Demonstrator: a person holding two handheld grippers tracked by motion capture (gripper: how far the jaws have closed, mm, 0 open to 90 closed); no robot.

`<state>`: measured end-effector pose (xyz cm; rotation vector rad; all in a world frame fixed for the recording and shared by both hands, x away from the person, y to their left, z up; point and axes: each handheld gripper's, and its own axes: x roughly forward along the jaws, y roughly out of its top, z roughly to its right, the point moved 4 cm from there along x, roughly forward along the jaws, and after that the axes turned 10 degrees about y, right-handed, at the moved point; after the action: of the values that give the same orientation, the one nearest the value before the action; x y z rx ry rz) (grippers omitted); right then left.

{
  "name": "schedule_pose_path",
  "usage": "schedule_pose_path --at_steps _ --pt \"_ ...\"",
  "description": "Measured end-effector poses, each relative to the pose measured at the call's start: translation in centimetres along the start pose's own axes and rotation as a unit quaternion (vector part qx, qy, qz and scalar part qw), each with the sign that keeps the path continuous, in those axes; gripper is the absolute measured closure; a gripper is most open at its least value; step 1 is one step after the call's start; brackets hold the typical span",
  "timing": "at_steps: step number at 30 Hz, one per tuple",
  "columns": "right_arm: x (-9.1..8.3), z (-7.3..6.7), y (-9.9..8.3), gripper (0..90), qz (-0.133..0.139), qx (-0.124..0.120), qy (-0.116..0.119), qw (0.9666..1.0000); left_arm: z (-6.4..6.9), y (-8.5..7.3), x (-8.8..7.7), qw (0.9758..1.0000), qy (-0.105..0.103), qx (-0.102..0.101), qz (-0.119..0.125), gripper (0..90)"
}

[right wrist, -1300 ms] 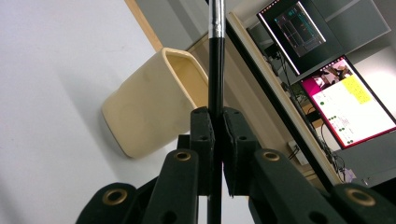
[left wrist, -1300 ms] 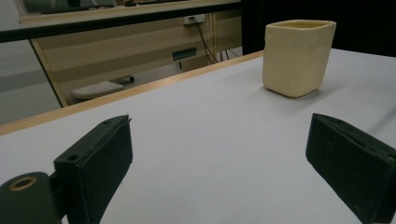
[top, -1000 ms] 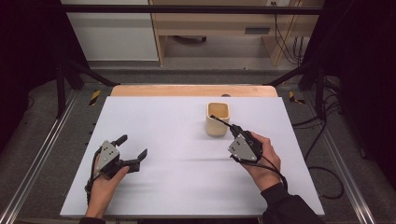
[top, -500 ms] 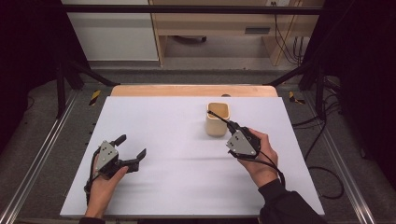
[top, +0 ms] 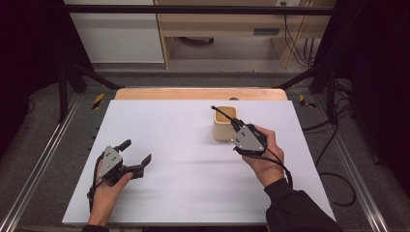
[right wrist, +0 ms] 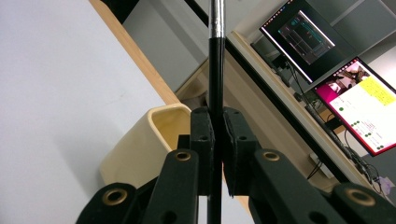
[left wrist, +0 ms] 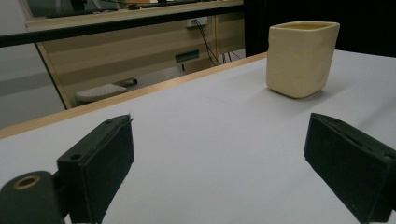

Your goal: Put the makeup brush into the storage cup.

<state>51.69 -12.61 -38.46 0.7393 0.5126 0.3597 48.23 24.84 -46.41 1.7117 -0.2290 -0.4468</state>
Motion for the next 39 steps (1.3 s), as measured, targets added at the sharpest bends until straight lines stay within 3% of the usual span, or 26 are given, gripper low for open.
schedule_pose_path --at_steps 11,19,30,39 --pt "0.5 0.9 0.8 83.9 0.013 0.019 0.007 0.9997 -0.5 0.0 -0.3 1.0 0.006 -0.005 0.005 8.1" --pt "1.1 2.0 1.4 83.9 0.021 0.036 0.01 0.9991 -0.4 -0.1 -0.3 1.0 -0.003 -0.002 0.007 8.1" --pt "1.9 3.3 1.4 83.8 0.039 0.083 0.021 0.9956 -0.3 -0.1 -0.2 0.9999 -0.009 -0.009 0.007 8.1" --pt "3.1 3.9 1.3 83.9 0.045 0.104 0.026 0.9933 -0.1 -0.2 -0.1 0.9998 -0.016 -0.008 0.005 8.0"
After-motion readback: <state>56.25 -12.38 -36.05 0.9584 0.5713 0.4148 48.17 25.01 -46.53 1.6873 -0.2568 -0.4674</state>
